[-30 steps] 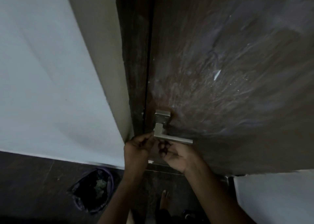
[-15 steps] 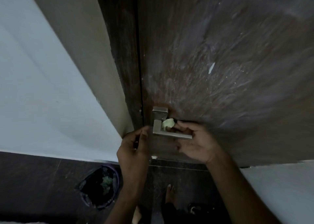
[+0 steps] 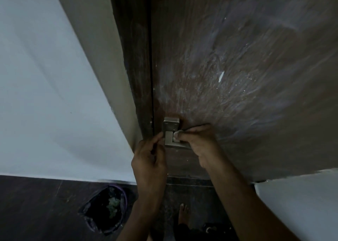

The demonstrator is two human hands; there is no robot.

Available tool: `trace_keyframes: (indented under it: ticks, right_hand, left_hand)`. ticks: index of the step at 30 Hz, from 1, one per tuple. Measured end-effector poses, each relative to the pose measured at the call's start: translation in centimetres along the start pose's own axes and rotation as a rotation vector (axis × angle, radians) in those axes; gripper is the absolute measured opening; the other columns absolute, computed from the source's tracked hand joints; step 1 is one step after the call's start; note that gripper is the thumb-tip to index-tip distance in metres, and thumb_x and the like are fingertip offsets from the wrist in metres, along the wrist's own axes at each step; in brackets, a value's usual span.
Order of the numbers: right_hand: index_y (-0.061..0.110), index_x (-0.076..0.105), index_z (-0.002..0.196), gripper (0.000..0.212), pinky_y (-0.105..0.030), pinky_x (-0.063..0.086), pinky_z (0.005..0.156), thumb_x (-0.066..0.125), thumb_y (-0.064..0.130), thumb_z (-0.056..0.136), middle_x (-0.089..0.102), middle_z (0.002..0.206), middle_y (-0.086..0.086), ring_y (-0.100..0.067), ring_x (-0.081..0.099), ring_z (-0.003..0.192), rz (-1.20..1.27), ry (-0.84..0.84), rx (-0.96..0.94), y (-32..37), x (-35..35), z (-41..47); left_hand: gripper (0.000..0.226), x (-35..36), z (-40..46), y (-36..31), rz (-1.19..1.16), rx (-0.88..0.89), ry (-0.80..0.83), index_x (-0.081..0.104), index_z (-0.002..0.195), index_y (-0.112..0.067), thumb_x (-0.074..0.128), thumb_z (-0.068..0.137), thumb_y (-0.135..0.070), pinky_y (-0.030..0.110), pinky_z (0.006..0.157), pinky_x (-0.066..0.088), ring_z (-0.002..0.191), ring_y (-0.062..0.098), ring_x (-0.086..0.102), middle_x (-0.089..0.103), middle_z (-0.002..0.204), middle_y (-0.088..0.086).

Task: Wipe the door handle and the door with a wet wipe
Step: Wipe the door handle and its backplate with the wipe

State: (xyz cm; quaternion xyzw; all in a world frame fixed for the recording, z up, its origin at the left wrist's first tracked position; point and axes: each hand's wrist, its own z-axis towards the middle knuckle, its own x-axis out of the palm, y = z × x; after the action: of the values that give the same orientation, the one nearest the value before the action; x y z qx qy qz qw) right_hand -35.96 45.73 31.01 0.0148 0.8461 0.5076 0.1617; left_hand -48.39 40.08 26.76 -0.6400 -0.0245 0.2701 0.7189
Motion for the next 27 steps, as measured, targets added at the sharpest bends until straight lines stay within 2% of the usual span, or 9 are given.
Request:
trace_keyframes:
  ticks: [2, 5, 8, 10, 14, 19, 21, 24, 27]
  right_hand:
    - [-0.006, 0.072, 0.069, 0.016, -0.036, 0.051, 0.056, 0.081, 0.005, 0.076, 0.070, 0.076, -0.033, -0.043, 0.066, 0.060, -0.086, -0.059, -0.130, 0.5, 0.6, -0.5]
    - [0.007, 0.076, 0.069, 0.014, -0.038, 0.058, 0.052, 0.077, 0.014, 0.081, 0.072, 0.061, -0.011, -0.025, 0.070, 0.055, -0.194, -0.149, -0.280, 0.4, 1.6, -2.0]
    - [0.020, 0.079, 0.083, 0.012, -0.041, 0.059, 0.077, 0.072, 0.027, 0.089, 0.076, 0.071, 0.007, -0.008, 0.071, 0.065, -0.312, -0.215, -0.361, -0.4, 2.1, -3.5]
    - [0.022, 0.078, 0.080, 0.017, -0.047, 0.052, 0.092, 0.067, 0.029, 0.091, 0.074, 0.073, 0.007, -0.014, 0.070, 0.072, -0.467, -0.227, -0.317, -0.7, 2.1, -3.3]
    - [0.017, 0.077, 0.079, 0.019, -0.054, 0.048, 0.097, 0.063, 0.025, 0.089, 0.075, 0.082, -0.008, -0.032, 0.070, 0.086, -0.446, -0.224, -0.161, -0.1, 2.4, -2.6]
    - [0.019, 0.077, 0.076, 0.022, -0.050, 0.048, 0.094, 0.066, 0.032, 0.090, 0.072, 0.068, 0.003, -0.021, 0.068, 0.072, -0.435, -0.356, -0.326, -0.7, 3.4, -3.5]
    - [0.020, 0.077, 0.075, 0.020, -0.047, 0.044, 0.098, 0.070, 0.034, 0.088, 0.071, 0.065, 0.008, -0.014, 0.067, 0.068, -0.341, -0.342, -0.302, -0.8, 3.4, -3.5]
    - [0.022, 0.077, 0.077, 0.014, -0.048, 0.041, 0.101, 0.071, 0.033, 0.085, 0.074, 0.075, 0.006, -0.018, 0.069, 0.086, -0.275, -0.344, -0.251, -0.5, 3.3, -3.2]
    - [0.022, 0.075, 0.072, 0.014, -0.043, 0.037, 0.099, 0.074, 0.029, 0.084, 0.070, 0.081, 0.010, -0.017, 0.064, 0.094, -0.350, -0.403, -0.382, -0.5, 4.1, -3.7]
  left_hand:
    - [0.027, 0.0, 0.0, -0.1, 0.000, 0.004, 0.005, 0.071, 0.114, -0.033, 0.057, 0.092, -0.026, 0.009, 0.079, 0.046, 0.092, -0.004, 0.061, 0.066, 0.100, -0.019]
    - [0.028, -0.2, -0.1, -0.3, -0.010, 0.015, 0.017, 0.072, 0.114, -0.032, 0.058, 0.092, -0.024, 0.007, 0.080, 0.044, 0.092, -0.003, 0.061, 0.066, 0.099, -0.019]
    - [0.029, -0.6, -0.2, -0.4, -0.021, 0.018, 0.012, 0.072, 0.113, -0.032, 0.057, 0.091, -0.021, 0.005, 0.081, 0.043, 0.093, -0.005, 0.061, 0.066, 0.100, -0.021]
    - [0.031, -0.9, -0.3, -0.4, -0.024, 0.007, 0.019, 0.073, 0.113, -0.032, 0.058, 0.091, -0.018, 0.008, 0.084, 0.046, 0.096, -0.005, 0.061, 0.068, 0.103, -0.019]
    - [0.030, -1.3, -0.5, -0.4, -0.024, 0.016, 0.022, 0.073, 0.114, -0.028, 0.061, 0.092, -0.013, 0.009, 0.086, 0.047, 0.097, -0.005, 0.061, 0.069, 0.105, -0.014]
    - [0.031, -1.7, -0.5, -0.2, -0.017, 0.019, 0.024, 0.073, 0.114, -0.026, 0.061, 0.092, -0.008, 0.005, 0.085, 0.044, 0.096, -0.006, 0.061, 0.069, 0.103, -0.013]
    - [0.032, -1.7, -0.5, -0.2, -0.025, 0.017, 0.026, 0.073, 0.114, -0.026, 0.061, 0.092, -0.007, 0.005, 0.085, 0.044, 0.096, -0.006, 0.061, 0.069, 0.104, -0.014]
    - [0.032, -1.7, -0.5, -0.2, -0.024, 0.025, 0.028, 0.073, 0.114, -0.026, 0.061, 0.092, -0.007, 0.005, 0.084, 0.044, 0.095, -0.006, 0.061, 0.069, 0.103, -0.014]
    - [0.033, -1.5, -0.5, -0.1, -0.022, 0.023, 0.029, 0.073, 0.114, -0.027, 0.062, 0.091, -0.006, 0.002, 0.082, 0.041, 0.094, -0.008, 0.060, 0.068, 0.102, -0.014]
